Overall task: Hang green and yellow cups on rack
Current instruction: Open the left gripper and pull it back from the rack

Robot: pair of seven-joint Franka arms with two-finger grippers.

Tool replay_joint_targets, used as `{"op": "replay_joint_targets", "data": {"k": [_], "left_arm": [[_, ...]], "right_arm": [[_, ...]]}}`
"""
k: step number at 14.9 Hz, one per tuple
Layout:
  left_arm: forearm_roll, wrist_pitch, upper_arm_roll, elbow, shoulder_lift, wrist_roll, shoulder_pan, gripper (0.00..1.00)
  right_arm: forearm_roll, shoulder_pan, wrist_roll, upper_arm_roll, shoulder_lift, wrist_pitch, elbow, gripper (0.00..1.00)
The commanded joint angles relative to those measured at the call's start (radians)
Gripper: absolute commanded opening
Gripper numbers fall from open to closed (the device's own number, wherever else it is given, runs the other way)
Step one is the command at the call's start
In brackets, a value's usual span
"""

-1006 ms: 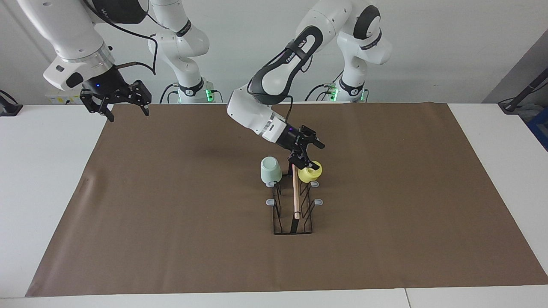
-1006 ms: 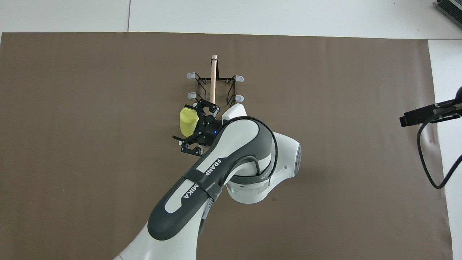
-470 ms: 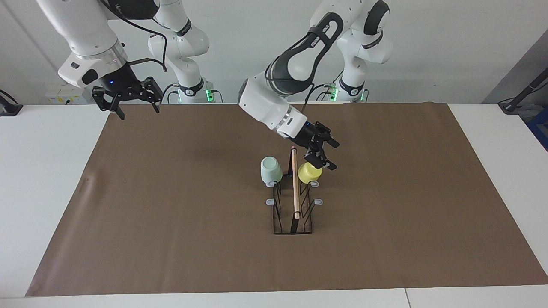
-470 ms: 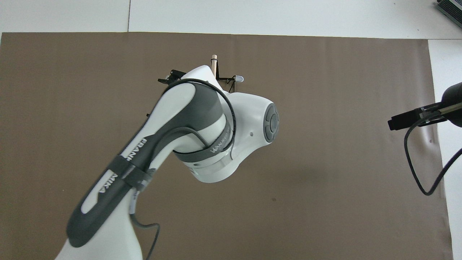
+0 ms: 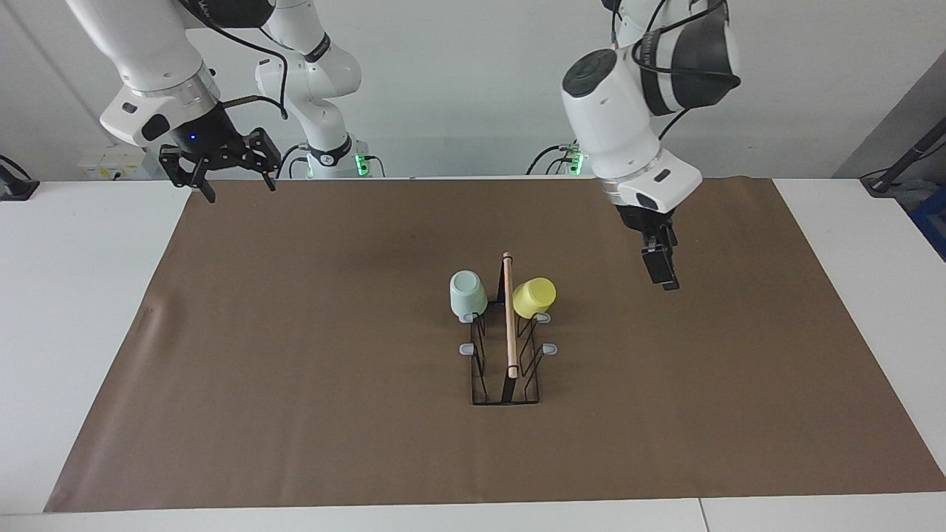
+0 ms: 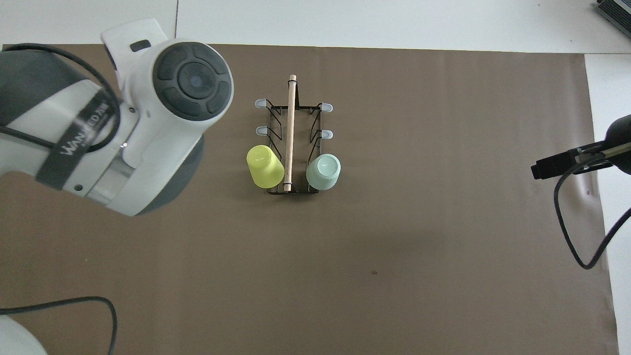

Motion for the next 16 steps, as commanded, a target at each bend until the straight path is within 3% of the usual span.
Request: {"op": "replay_joint_targets", "data": {"k": [1, 7, 10, 16], "left_arm": [[-0.146, 0.074, -0.016, -0.066, -0.072, 0.242, 0.125, 1.00], [-0.387, 0.100, -0.016, -0.114, -0.111, 0.768, 0.274, 1.00], [-0.540, 0.120, -0.002, -0.205, -0.182, 1.127, 0.357, 1.00], [-0.574, -0.013, 0.003, -0.224, -0.222, 1.523, 0.385, 1.00]], "right_arm": [[-0.006, -0.070, 0.018, 0.069, -0.008, -0.016, 0.003, 1.00], [-0.006, -0.062, 0.022, 0.069, -0.008, -0.015, 0.001, 1.00], [-0.006, -0.067, 0.022, 0.069, -0.008, -0.015, 0.001, 1.00], [-0.006, -0.062, 0.031, 0.069, -0.010, -0.010, 0.000, 1.00]]}}
